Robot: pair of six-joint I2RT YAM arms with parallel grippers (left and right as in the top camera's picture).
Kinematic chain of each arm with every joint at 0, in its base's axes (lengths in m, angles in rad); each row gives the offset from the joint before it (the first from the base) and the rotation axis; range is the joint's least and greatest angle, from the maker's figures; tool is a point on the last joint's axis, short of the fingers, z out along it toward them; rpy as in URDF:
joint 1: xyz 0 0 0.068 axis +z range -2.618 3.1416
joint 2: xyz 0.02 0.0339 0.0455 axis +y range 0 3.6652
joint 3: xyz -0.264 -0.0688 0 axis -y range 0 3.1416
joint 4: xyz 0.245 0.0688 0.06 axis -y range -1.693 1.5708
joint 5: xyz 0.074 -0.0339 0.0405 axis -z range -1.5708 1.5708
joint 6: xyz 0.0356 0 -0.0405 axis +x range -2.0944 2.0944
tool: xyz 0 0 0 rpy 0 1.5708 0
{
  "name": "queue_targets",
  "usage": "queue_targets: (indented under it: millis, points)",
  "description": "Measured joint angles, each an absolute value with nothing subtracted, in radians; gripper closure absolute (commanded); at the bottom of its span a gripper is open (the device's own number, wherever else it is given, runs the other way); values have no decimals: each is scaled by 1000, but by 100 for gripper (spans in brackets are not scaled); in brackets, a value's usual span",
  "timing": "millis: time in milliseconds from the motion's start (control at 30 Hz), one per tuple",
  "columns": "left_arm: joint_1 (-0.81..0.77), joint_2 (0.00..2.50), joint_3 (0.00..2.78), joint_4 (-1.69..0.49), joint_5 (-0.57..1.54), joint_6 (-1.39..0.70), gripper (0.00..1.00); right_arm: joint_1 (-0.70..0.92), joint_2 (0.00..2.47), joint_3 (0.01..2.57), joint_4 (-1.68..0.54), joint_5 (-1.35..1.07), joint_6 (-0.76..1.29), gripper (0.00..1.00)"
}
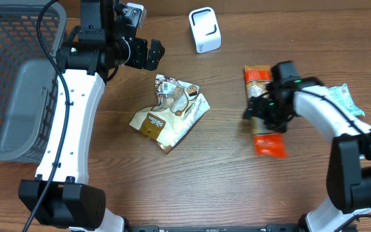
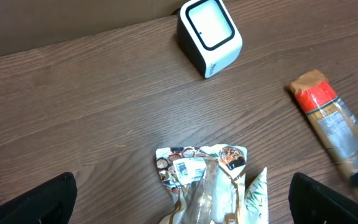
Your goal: Scan the item barcode
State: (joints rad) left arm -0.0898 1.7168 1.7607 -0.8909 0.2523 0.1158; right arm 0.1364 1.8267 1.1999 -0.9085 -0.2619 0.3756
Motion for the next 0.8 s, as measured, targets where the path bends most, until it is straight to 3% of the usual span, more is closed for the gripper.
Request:
queue_targets:
  millis: [233,600,800]
  points:
    - [-90,1717,1761,-891,252,116,0,80,1851,1383,-989,-59,264,14]
    - [-90,1717,1761,-891,252,116,0,86,1891,1444,-570,26,399,18]
    - [-90,1717,1761,-891,252,116,0,106,2032,1431,-475,-33,414,17]
